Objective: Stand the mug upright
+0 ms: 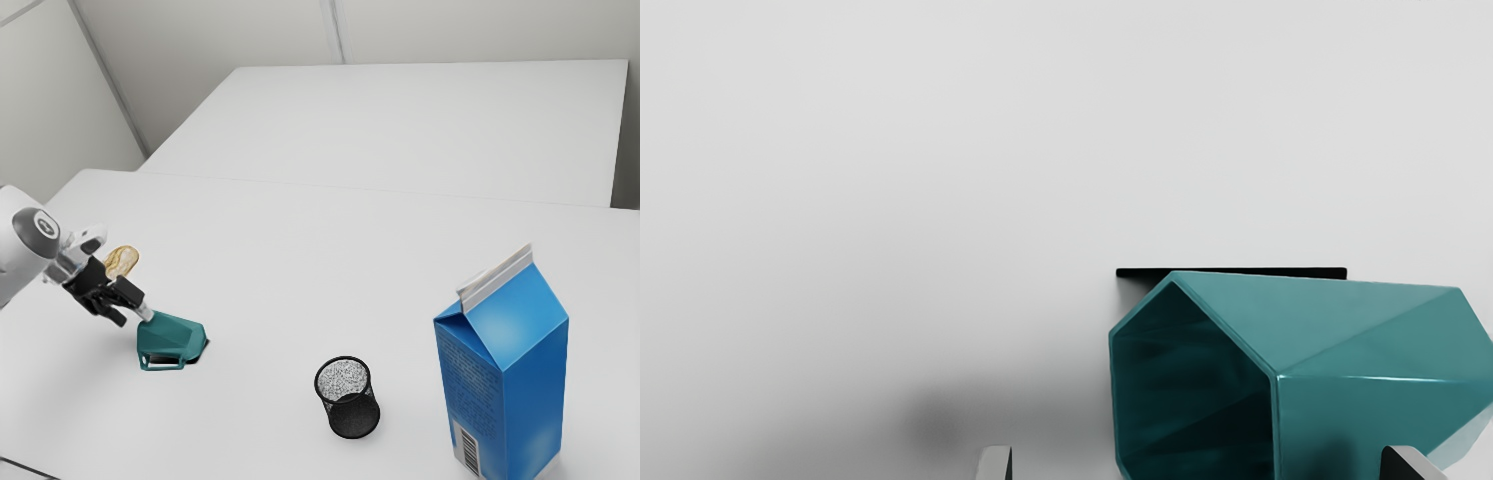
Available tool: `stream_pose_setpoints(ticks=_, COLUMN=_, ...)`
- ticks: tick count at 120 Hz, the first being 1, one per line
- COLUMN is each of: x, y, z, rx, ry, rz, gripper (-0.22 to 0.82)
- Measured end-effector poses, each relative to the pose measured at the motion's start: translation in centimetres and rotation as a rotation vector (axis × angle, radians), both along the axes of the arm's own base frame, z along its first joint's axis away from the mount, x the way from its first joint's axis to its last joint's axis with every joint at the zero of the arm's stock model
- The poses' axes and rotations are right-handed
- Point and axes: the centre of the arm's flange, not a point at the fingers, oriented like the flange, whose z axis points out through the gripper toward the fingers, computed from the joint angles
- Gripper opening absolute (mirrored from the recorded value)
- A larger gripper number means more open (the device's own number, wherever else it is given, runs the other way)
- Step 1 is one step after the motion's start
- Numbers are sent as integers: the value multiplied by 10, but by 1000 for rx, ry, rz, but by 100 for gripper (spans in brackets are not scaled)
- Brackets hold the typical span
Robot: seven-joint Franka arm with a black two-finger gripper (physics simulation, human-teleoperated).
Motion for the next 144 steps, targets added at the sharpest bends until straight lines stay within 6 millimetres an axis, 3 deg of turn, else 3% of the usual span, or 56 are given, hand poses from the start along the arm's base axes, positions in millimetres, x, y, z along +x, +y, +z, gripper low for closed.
stream_pose_setpoints(ticks=90, x=1, y=-25, z=-34, rx=-294, ry=-9, rz=7, gripper=60)
stream_pose_setpoints(ticks=118, x=-12, y=-9, z=-37, rx=-343, ry=-15, rz=36, gripper=60)
stream_pose_setpoints(ticks=144, x=-16, y=-7, z=-42, rx=-381, ry=-14, rz=36, gripper=60)
